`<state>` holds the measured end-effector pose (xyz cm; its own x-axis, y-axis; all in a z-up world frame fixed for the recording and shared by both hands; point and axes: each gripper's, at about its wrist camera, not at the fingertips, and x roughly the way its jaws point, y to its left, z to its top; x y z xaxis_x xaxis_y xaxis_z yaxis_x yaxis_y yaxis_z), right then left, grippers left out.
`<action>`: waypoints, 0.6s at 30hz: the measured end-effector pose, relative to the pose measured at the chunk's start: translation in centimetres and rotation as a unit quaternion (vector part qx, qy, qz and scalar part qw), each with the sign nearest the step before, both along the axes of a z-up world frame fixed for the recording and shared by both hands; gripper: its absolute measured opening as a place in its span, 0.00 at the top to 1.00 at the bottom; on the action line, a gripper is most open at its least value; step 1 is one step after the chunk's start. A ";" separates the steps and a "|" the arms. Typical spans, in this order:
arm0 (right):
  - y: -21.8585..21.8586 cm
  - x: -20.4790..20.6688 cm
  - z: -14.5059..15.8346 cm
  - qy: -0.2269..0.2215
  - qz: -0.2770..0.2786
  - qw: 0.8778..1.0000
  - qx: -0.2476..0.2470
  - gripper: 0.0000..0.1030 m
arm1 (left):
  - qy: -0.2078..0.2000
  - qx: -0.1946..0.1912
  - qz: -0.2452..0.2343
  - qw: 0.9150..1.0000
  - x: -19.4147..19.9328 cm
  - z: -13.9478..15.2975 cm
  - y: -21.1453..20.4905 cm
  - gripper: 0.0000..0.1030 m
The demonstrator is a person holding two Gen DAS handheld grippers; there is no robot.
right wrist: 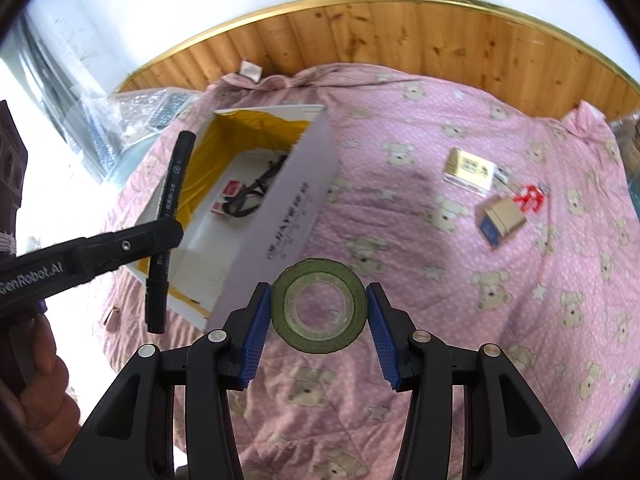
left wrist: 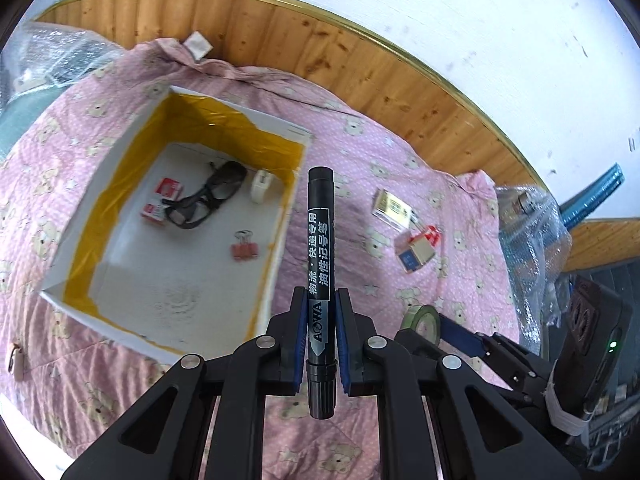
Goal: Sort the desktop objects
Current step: 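Carry the marker in left gripper and tape roll in right gripper over the white box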
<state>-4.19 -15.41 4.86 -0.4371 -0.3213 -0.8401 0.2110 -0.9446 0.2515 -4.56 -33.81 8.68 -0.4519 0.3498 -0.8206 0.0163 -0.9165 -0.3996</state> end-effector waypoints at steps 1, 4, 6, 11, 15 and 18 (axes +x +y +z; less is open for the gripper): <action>-0.5 -0.2 0.2 0.002 0.005 1.000 0.000 0.51 | 0.001 0.000 0.003 1.000 0.0 0.0 -0.4 0.87; -2.2 -0.7 0.8 0.008 0.022 1.000 0.001 0.51 | 0.003 -0.002 0.014 1.000 0.1 0.1 -1.8 0.87; -3.2 -1.1 1.2 0.012 0.033 0.999 0.002 0.51 | 0.004 -0.002 0.023 1.000 0.1 0.1 -2.7 0.87; -5.8 -2.1 2.1 0.020 0.058 0.998 0.005 0.51 | 0.003 0.000 0.045 0.999 -0.1 -0.1 -5.0 0.86; -7.5 -2.9 2.6 0.027 0.074 0.997 0.006 0.51 | 0.000 0.002 0.066 0.998 -0.5 -0.6 -7.0 0.87; -8.7 -3.8 2.7 0.029 0.085 0.996 0.007 0.51 | -0.002 0.002 0.077 0.997 -1.1 -0.9 -8.2 0.87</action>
